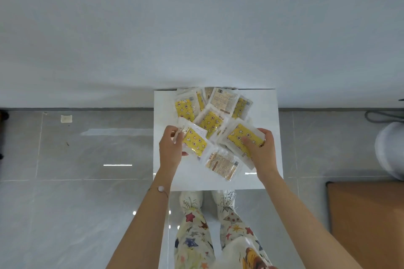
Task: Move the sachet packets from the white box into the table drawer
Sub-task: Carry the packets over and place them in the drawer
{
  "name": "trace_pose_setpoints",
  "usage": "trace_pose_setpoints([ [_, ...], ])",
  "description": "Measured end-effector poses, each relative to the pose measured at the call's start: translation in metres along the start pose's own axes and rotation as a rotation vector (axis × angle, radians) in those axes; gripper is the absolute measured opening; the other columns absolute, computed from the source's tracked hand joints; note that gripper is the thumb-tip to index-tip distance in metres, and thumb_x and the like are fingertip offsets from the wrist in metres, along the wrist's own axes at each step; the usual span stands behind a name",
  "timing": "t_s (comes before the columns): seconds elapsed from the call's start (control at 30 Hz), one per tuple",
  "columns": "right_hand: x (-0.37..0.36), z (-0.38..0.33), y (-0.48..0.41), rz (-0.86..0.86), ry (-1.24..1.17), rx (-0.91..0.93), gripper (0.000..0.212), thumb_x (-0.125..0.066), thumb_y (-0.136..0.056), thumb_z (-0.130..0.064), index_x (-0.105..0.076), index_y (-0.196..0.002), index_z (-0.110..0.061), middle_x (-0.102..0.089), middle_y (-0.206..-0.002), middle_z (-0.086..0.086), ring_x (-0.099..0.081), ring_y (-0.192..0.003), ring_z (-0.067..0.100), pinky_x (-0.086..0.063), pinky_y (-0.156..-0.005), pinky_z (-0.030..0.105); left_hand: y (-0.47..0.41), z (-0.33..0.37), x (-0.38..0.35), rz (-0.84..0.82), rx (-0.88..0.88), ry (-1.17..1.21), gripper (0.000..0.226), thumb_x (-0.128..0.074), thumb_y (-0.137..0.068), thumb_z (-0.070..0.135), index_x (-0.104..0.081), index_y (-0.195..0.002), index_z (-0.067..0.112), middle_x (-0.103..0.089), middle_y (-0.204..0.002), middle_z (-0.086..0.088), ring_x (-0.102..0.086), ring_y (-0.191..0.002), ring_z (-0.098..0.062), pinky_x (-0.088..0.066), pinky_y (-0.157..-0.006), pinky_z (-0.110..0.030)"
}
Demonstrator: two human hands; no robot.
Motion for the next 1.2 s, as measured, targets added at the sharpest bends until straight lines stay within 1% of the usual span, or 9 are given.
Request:
trace_pose_setpoints([
  [0.17,-0.02,-0.061,0.043,-0.152,-0.012,0.032,0.035,-0.071,-0.085,-0.02,-0.048,-0.109,-0.029,-0.06,-0.101,-0.005,-0.064,-0.084,0.009,-0.05,-0.055,0.018,0.052,0.016,0.073,0.086,0.103,0.209,0.007,-0.054,-0.098,0.02,-0.049,-0.098,0.014,-0.066,-0.095,-0.01,-0.069,-0.081,-0.022,-0.056,-0.051,-0.027],
  [0.27,-0.035,-0.095,0.073,-0.241,0.007,0.066,0.036,-0.071,-0.085,-0.017,-0.049,-0.111,-0.028,-0.062,-0.102,-0.005,-0.066,-0.082,0.006,-0.051,-0.054,0.015,0.092,0.032,0.118,0.166,0.091,0.356,0.006,-0.057,-0.096,0.02,-0.051,-0.096,0.019,-0.068,-0.095,-0.008,-0.072,-0.076,-0.019,-0.056,-0.052,-0.027],
  [0.47,-0.076,-0.156,0.15,-0.398,0.114,0.179,0.042,-0.073,-0.083,-0.022,-0.048,-0.116,-0.028,-0.062,-0.106,-0.004,-0.064,-0.089,0.01,-0.05,-0.065,0.023,0.186,0.038,0.217,0.412,0.036,0.592,0.01,-0.059,-0.095,0.02,-0.05,-0.099,0.017,-0.071,-0.095,-0.006,-0.073,-0.081,-0.018,-0.06,-0.059,-0.036],
  [0.63,-0.132,-0.176,0.23,-0.596,0.177,0.24,0.042,-0.076,-0.08,-0.021,-0.051,-0.111,-0.035,-0.061,-0.107,-0.007,-0.064,-0.092,0.01,-0.051,-0.065,0.023,0.269,0.001,0.302,0.706,0.049,0.742,0.009,-0.059,-0.095,0.016,-0.051,-0.095,0.021,-0.071,-0.096,-0.003,-0.073,-0.082,-0.016,-0.059,-0.058,-0.03],
  [0.73,-0.174,-0.171,0.28,-0.728,0.249,0.251,0.038,-0.073,-0.082,-0.014,-0.052,-0.109,-0.03,-0.061,-0.109,-0.001,-0.065,-0.093,0.014,-0.052,-0.063,0.022,0.315,-0.035,0.344,0.844,0.082,0.849,0.012,-0.059,-0.095,0.014,-0.05,-0.094,0.022,-0.071,-0.097,-0.003,-0.073,-0.081,-0.016,-0.059,-0.057,-0.03],
  [0.83,-0.218,-0.161,0.329,-0.83,0.307,0.257,0.035,-0.069,-0.084,-0.01,-0.053,-0.109,-0.026,-0.06,-0.112,0.006,-0.065,-0.098,0.021,-0.055,-0.071,0.031,0.358,-0.072,0.382,0.954,0.112,0.9,0.011,-0.059,-0.095,0.013,-0.05,-0.099,0.018,-0.07,-0.1,-0.005,-0.073,-0.082,-0.017,-0.06,-0.058,-0.031],
  [1.0,-0.289,-0.145,0.41,-0.935,0.383,0.277,0.038,-0.07,-0.083,-0.013,-0.053,-0.115,-0.022,-0.062,-0.112,0.005,-0.064,-0.101,0.025,-0.055,-0.086,0.045,0.424,-0.135,0.442,1.125,0.164,0.944,0.014,-0.058,-0.095,0.013,-0.047,-0.104,0.012,-0.07,-0.099,-0.004,-0.073,-0.078,-0.013,-0.058,-0.055,-0.026],
  [1.07,-0.315,-0.14,0.44,-0.978,0.427,0.313,0.035,-0.07,-0.083,-0.014,-0.053,-0.111,-0.026,-0.062,-0.11,0.004,-0.065,-0.099,0.024,-0.056,-0.083,0.043,0.446,-0.157,0.463,1.17,0.178,0.94,0.014,-0.058,-0.096,0.014,-0.047,-0.105,0.011,-0.07,-0.099,-0.004,-0.073,-0.078,-0.012,-0.058,-0.055,-0.026],
  [1.2,-0.364,-0.126,0.499,-1.059,0.467,0.324,0.034,-0.07,-0.083,-0.013,-0.053,-0.103,-0.034,-0.062,-0.108,0.001,-0.066,-0.094,0.019,-0.053,-0.068,0.03,0.482,-0.193,0.5,1.247,0.2,0.923,0.014,-0.057,-0.096,0.015,-0.047,-0.105,0.011,-0.07,-0.101,-0.005,-0.073,-0.082,-0.016,-0.06,-0.057,-0.029],
])
Point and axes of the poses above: each hand's wrist, its own y-axis away from the middle knuckle, its own x-axis out of the back of the hand, z = x × y, the point moved 10 cm from there along -y, towards the middle knuckle
